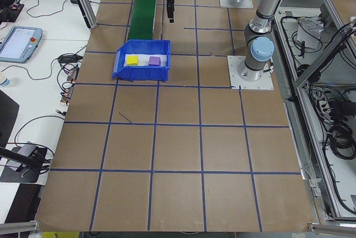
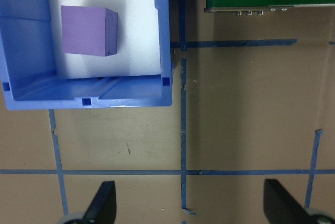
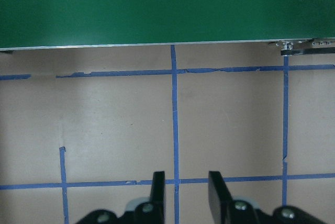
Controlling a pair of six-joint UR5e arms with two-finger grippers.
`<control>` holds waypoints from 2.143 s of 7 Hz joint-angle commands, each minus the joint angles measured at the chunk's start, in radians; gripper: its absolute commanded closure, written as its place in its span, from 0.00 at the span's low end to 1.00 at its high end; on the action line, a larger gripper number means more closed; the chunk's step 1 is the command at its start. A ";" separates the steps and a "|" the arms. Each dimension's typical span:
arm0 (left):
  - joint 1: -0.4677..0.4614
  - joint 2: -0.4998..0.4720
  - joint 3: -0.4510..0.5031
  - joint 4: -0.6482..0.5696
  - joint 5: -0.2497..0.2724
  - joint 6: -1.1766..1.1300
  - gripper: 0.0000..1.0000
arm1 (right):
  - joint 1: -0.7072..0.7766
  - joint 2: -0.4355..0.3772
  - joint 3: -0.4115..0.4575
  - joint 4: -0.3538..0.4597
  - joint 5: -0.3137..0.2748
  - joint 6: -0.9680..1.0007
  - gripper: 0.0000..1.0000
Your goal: Move block left to right into plate
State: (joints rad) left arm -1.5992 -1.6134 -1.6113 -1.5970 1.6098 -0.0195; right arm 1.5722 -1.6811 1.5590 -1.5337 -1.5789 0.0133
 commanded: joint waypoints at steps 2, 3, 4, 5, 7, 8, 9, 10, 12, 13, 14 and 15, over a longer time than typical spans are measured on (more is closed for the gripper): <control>0.034 -0.002 0.010 0.078 -0.001 0.022 0.00 | 0.000 0.000 -0.002 0.000 -0.010 -0.036 0.89; 0.129 0.000 0.010 0.081 0.005 0.141 0.00 | 0.000 0.000 0.000 0.000 -0.007 -0.024 0.44; 0.250 0.007 0.007 0.074 0.001 0.236 0.00 | 0.000 0.000 0.003 -0.002 -0.007 -0.024 0.24; 0.319 -0.008 -0.004 0.090 0.008 0.360 0.00 | 0.000 0.000 0.003 0.000 -0.003 -0.024 0.19; 0.318 -0.035 -0.007 0.107 -0.007 0.365 0.00 | 0.000 0.000 0.001 0.000 0.003 -0.023 0.18; 0.308 -0.096 -0.028 0.141 -0.007 0.365 0.00 | -0.001 0.000 0.000 0.003 0.002 -0.024 0.17; 0.279 -0.161 -0.063 0.292 -0.008 0.366 0.00 | -0.001 0.000 0.000 0.004 0.002 -0.023 0.13; 0.259 -0.193 -0.115 0.434 -0.007 0.369 0.00 | -0.001 0.001 0.000 -0.002 0.003 -0.021 0.00; 0.243 -0.206 -0.177 0.457 -0.005 0.368 0.02 | -0.001 0.001 0.000 -0.002 0.003 -0.023 0.00; 0.234 -0.215 -0.185 0.475 -0.007 0.372 0.02 | 0.000 0.001 0.001 0.000 0.003 -0.023 0.00; 0.234 -0.236 -0.187 0.483 -0.008 0.401 0.02 | -0.001 0.001 0.001 0.001 0.002 -0.023 0.00; 0.234 -0.249 -0.194 0.483 -0.008 0.444 0.02 | -0.001 0.001 0.000 0.003 -0.001 -0.023 0.00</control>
State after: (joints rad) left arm -1.3637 -1.8441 -1.7968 -1.1191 1.6022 0.3814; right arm 1.5712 -1.6797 1.5596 -1.5329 -1.5771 -0.0092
